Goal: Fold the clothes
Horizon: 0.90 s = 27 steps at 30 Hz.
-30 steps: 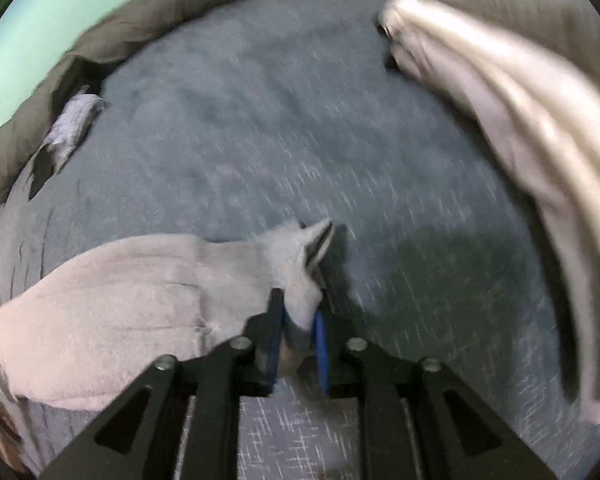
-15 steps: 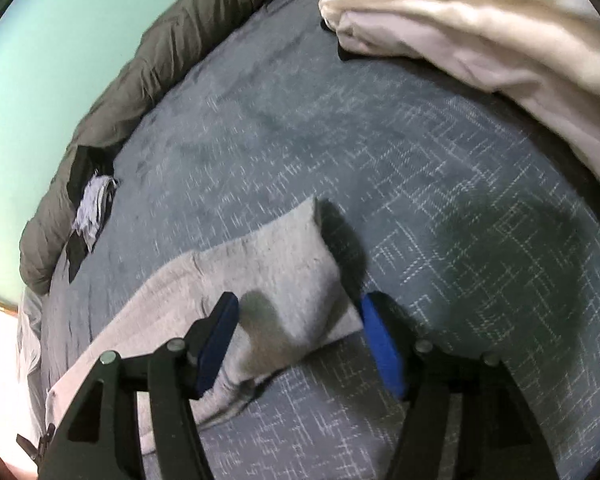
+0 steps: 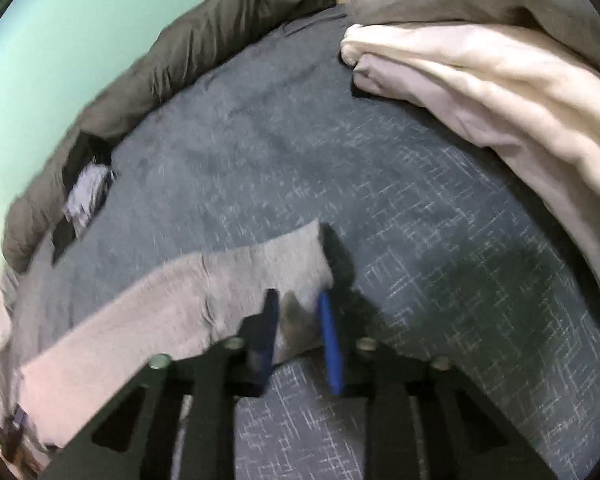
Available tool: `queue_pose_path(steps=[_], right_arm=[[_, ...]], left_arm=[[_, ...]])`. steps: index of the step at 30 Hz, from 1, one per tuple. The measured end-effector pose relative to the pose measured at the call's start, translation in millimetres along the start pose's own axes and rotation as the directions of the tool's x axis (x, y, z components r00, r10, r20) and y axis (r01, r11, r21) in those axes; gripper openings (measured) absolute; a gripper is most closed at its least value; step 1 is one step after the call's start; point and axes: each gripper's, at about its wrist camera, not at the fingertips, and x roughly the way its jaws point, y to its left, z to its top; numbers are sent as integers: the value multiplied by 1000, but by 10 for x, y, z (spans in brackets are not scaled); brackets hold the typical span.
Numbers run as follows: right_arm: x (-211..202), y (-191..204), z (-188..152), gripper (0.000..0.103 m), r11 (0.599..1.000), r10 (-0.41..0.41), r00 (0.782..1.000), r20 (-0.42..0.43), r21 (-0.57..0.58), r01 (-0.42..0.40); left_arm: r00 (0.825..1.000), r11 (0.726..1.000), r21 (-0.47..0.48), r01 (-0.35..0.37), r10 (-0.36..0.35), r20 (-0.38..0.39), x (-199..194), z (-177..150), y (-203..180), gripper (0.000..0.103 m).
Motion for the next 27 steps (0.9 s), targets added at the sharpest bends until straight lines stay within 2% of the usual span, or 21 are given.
queue_pose_path(steps=[3, 5, 8, 11, 13, 16, 21, 23, 24, 25, 27], right_arm=[[-106, 182, 48, 8, 996, -41, 998, 54, -77, 45], [-174, 353, 95, 7, 981, -107, 991, 83, -152, 119], [-188, 620, 137, 7, 928, -228, 969, 93, -282, 245], [-159, 655, 153, 7, 883, -337, 937, 86, -315, 347], [-227, 552, 181, 8, 888, -372, 922, 104, -248, 386], [-235, 411, 179, 9, 906, -362, 929, 78, -205, 370], [-96, 347, 45, 12, 943, -279, 960, -17, -195, 270], [-4, 292, 3, 27, 970, -214, 975, -57, -130, 205], [23, 247, -25, 46, 977, -203, 976, -72, -81, 197], [45, 199, -53, 49, 982, -189, 978, -84, -28, 187], [39, 69, -113, 49, 984, -134, 988, -81, 106, 142]], left_arm=[[1000, 1000, -4, 0, 0, -1, 4, 0, 11, 62], [1000, 1000, -7, 0, 0, -1, 4, 3, 17, 62], [1000, 1000, -9, -1, 1, 0, 3, 4, 17, 62], [1000, 1000, -11, 2, -2, 1, -2, 3, 16, 62], [1000, 1000, -12, 4, -4, 2, -6, 3, 17, 62], [1000, 1000, -15, 8, -8, -1, -8, 6, 18, 63], [1000, 1000, -10, 10, -10, -5, -6, -1, 1, 64], [1000, 1000, -9, 10, -10, -5, -7, -4, -4, 64], [1000, 1000, -10, 10, -10, -5, -7, -4, -2, 64], [1000, 1000, -12, 10, -10, -5, -6, -2, 3, 64], [1000, 1000, -13, 10, -10, -4, -2, 0, 7, 64]])
